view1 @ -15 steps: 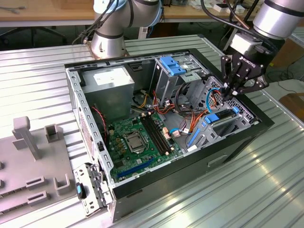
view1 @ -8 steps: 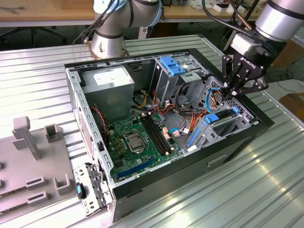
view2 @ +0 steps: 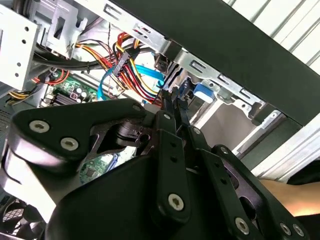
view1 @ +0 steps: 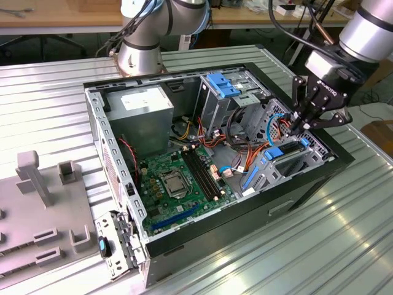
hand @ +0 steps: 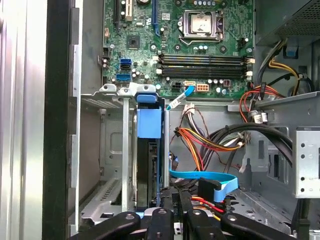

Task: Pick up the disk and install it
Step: 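Insert the first disk wire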

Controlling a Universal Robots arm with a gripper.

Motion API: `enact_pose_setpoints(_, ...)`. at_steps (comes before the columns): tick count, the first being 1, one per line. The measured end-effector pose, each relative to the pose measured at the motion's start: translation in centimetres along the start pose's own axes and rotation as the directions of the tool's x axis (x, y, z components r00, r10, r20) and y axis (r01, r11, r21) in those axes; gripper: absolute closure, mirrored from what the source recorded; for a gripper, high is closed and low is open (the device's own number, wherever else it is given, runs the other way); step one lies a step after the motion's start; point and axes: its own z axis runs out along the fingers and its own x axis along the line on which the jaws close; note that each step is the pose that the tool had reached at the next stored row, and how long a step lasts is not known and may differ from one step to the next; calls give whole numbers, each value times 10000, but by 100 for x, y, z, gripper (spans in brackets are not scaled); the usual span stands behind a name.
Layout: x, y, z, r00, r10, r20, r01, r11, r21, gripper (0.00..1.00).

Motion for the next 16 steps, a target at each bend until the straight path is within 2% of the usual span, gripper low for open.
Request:
enact_pose_setpoints(2,31,0,11,9999,157,6,-157,9999,-5,83)
enact_pose_setpoints(3,67,7,15,9998,194,22,-194,9998,-6,83)
enact_pose_setpoints(5,110,37,16,9998,192,67,-192,9998,-6,83)
enact_pose_setpoints(8,168,113,19,9998,192,76,-192,9998,-6,83)
enact_pose_setpoints(12,169,113,30,9998,172,124,-172,9999,-3,83)
enact_pose_setpoints(13,168,113,33,9997,167,162,-168,9998,58,83)
enact_pose_setpoints(14,169,113,34,9997,163,171,-165,9998,137,83)
enact_pose_setpoints(16,169,112,34,9997,161,170,-164,9998,150,83)
